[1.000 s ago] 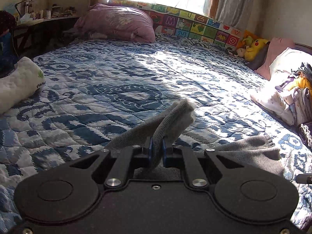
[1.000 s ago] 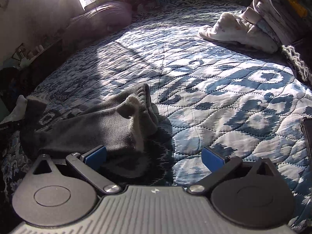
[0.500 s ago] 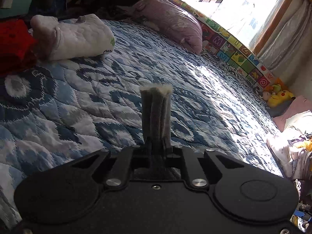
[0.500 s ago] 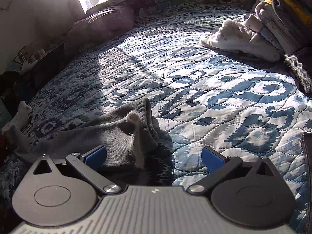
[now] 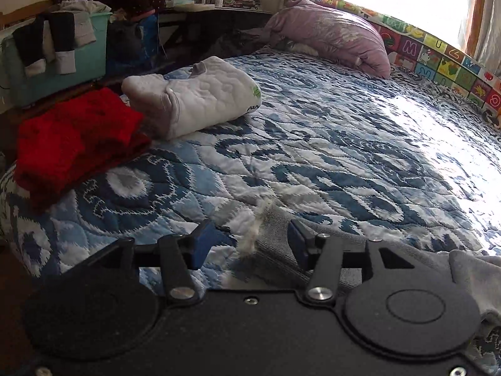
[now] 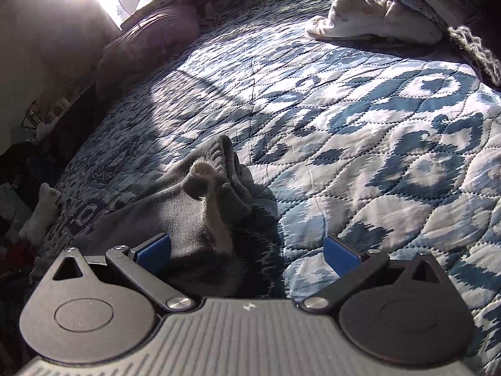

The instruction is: Fold clothes

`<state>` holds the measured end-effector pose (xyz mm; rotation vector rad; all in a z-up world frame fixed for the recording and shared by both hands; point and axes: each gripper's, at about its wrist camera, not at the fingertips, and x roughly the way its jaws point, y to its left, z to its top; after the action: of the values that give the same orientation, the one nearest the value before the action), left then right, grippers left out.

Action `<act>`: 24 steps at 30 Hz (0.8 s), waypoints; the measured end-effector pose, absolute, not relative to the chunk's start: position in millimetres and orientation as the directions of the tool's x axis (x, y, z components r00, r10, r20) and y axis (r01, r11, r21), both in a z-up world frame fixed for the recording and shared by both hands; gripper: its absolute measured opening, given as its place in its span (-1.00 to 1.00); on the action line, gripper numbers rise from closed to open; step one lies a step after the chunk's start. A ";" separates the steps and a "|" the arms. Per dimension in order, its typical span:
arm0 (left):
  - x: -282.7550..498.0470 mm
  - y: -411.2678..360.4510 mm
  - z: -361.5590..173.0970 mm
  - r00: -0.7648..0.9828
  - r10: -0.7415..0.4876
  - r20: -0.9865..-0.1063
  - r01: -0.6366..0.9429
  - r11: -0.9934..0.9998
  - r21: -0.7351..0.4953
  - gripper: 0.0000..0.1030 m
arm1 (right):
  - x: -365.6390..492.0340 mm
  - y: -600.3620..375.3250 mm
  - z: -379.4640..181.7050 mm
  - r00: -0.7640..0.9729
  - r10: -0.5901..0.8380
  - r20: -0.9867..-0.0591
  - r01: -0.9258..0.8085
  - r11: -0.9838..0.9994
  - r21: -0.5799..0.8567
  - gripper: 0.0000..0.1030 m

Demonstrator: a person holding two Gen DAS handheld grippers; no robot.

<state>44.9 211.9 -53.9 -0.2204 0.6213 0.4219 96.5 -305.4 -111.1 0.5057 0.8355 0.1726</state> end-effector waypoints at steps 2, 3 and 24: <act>45.9 193.3 -44.9 0.752 0.318 -0.577 -0.407 0.913 -0.027 0.01 | 95.1 -308.0 -112.4 0.662 0.361 -0.656 0.055 0.850 0.523 1.00; 48.1 183.5 -42.8 0.768 0.278 -0.577 -0.362 0.932 -0.032 0.06 | 94.8 -308.9 -112.6 0.661 0.368 -0.654 0.056 0.845 0.532 1.00; 79.2 -8.5 -59.2 0.763 -0.228 -0.605 0.272 0.962 -0.019 0.22 | 74.0 -329.5 -115.5 0.672 0.440 -0.596 0.093 0.748 0.657 1.00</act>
<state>79.2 -8.5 -59.2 0.0716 0.6484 -0.2723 74.0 -329.5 -115.5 0.7162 0.8257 0.2155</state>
